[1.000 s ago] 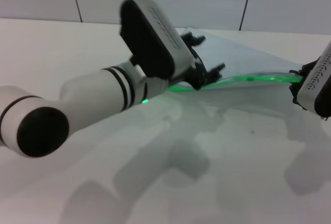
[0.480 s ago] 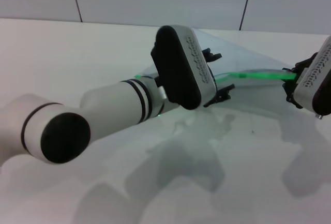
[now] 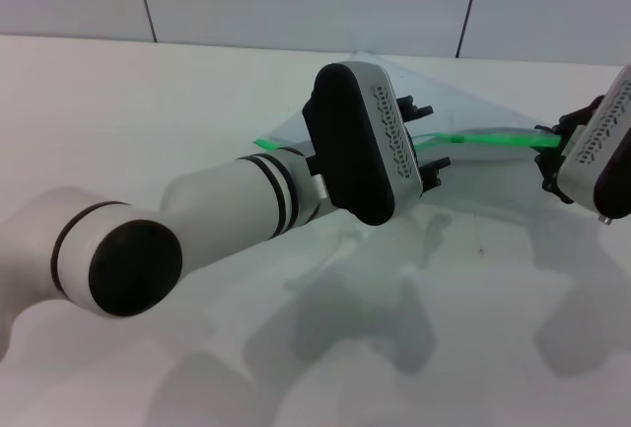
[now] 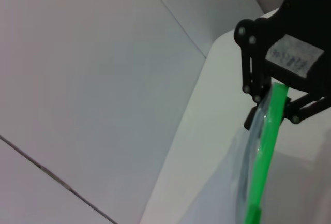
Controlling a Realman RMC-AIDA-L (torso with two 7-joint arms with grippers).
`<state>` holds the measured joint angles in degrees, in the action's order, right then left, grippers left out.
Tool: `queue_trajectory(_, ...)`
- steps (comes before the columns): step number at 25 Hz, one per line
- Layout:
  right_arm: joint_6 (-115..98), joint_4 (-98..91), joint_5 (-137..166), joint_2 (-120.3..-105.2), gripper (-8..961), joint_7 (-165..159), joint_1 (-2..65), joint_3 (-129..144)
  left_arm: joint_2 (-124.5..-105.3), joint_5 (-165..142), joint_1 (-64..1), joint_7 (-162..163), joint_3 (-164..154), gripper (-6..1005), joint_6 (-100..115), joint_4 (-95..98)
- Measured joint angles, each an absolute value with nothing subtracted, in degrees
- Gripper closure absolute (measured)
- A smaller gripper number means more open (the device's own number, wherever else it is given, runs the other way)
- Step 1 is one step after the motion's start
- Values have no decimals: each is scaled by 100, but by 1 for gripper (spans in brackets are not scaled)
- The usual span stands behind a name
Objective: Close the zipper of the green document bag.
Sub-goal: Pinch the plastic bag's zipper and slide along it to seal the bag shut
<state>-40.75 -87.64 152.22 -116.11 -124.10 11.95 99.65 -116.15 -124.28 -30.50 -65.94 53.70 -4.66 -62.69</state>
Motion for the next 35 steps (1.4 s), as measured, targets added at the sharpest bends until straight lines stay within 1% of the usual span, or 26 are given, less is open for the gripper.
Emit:
queue_trajectory(3,-4113,-8811,15222,-11616,901,-12410,1189,9990,-11619,-12428,-3053,-6700,5369,384,-360,-6265)
queue_trajectory(9,-4131,-8880,15222,-11627,904,-12410,1186,10033,-11627,-12403,-3153,-6803,5356,380,-300,-6252)
queue_trajectory(14,-4131,-8946,15223,-11625,906,-12452,1176,10086,-11638,-12377,-3267,-6793,5311,437,-283,-6185)
queue_trajectory(27,-4140,-9077,15223,-11619,905,-12480,1116,10124,-11646,-12374,-3279,-6789,5250,586,-226,-6120)
queue_trajectory(33,-4140,-9170,15222,-11619,905,-12480,1098,10159,-11646,-12375,-3279,-6810,5226,716,-171,-6116)
queue_trajectory(35,-4140,-9182,15223,-11619,905,-12480,1091,10165,-11646,-12377,-3279,-6811,5223,729,-143,-6116)
